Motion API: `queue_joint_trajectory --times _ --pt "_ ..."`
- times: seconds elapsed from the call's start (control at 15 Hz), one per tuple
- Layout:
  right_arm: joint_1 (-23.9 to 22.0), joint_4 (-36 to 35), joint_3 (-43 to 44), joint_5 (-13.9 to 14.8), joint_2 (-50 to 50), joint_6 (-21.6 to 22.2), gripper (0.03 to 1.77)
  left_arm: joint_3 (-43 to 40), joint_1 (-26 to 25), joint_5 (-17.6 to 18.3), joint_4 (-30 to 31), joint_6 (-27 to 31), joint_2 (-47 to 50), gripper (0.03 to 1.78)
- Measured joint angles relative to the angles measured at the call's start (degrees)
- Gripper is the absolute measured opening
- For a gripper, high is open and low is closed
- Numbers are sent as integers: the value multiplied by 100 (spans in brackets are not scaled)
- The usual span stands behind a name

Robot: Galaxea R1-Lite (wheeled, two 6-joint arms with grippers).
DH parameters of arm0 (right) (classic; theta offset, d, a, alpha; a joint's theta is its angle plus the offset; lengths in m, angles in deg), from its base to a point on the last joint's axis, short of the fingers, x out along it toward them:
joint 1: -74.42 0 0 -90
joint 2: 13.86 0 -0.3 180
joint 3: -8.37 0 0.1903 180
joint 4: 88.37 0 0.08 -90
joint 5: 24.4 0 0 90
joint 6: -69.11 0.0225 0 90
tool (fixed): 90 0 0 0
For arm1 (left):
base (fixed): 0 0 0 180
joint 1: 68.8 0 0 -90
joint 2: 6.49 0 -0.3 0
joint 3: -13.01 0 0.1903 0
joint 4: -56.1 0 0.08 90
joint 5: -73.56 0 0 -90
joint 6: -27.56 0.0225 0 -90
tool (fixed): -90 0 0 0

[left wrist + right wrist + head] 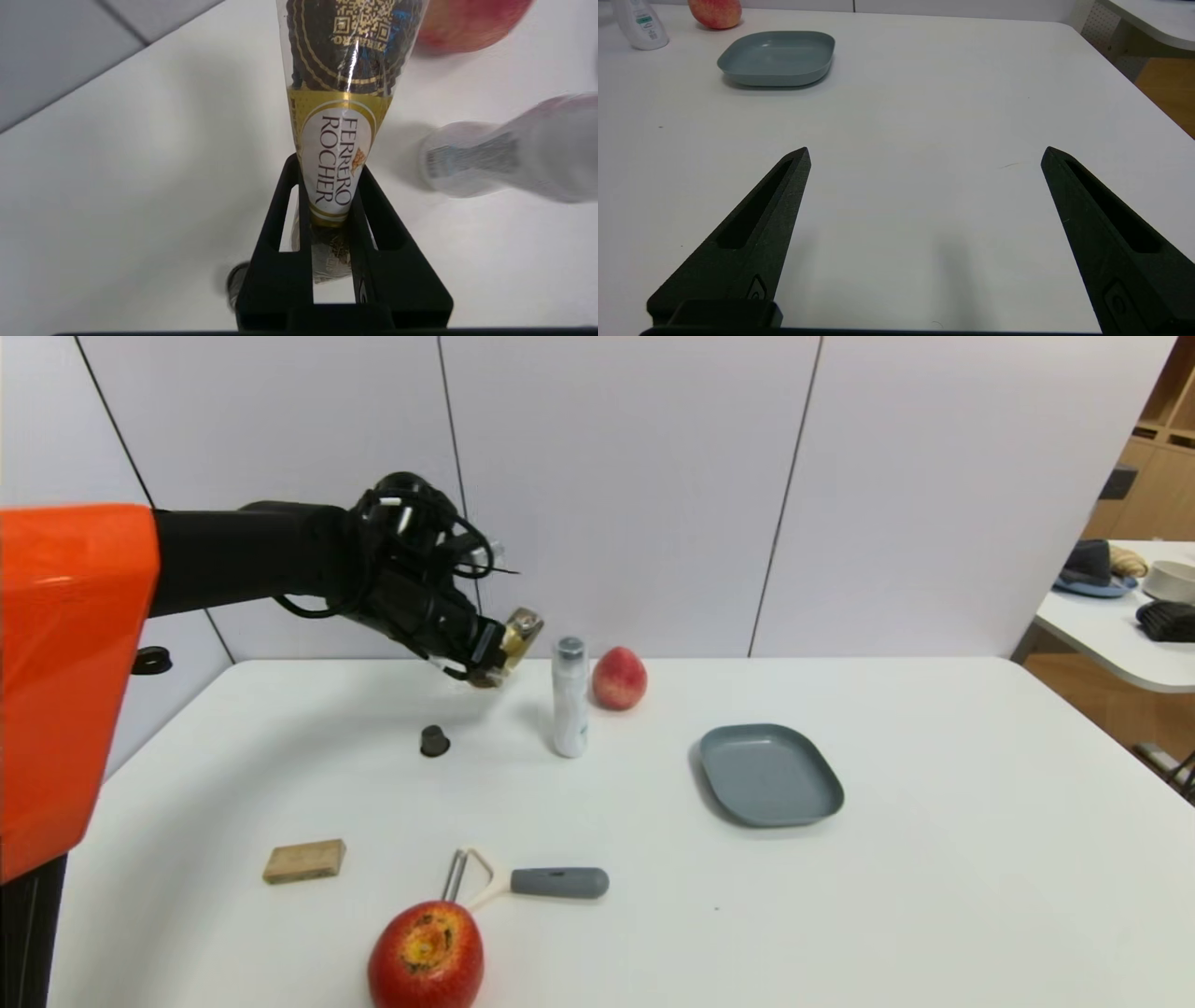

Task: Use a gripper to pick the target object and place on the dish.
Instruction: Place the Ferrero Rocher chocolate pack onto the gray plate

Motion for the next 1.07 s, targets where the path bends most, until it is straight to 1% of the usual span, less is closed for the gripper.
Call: queue_joint_trajectory --times 0.13,0.33,0.67,0.8,1.07 --pt "0 -2 0 2 0 0 171 7 330 151 389 15 -140 27" --pt "0 -2 0 0 0 0 171 9 861 201 928 6 -391 26" --pt "-5 -2 0 2 0 7 171 30 1637 206 1395 -13 -678 26" --pt "-2 -2 0 2 0 10 171 33 1794 206 1395 -52 -719 26" --pt "-2 -2 0 2 0 11 171 66 1860 201 1421 -61 -664 26"
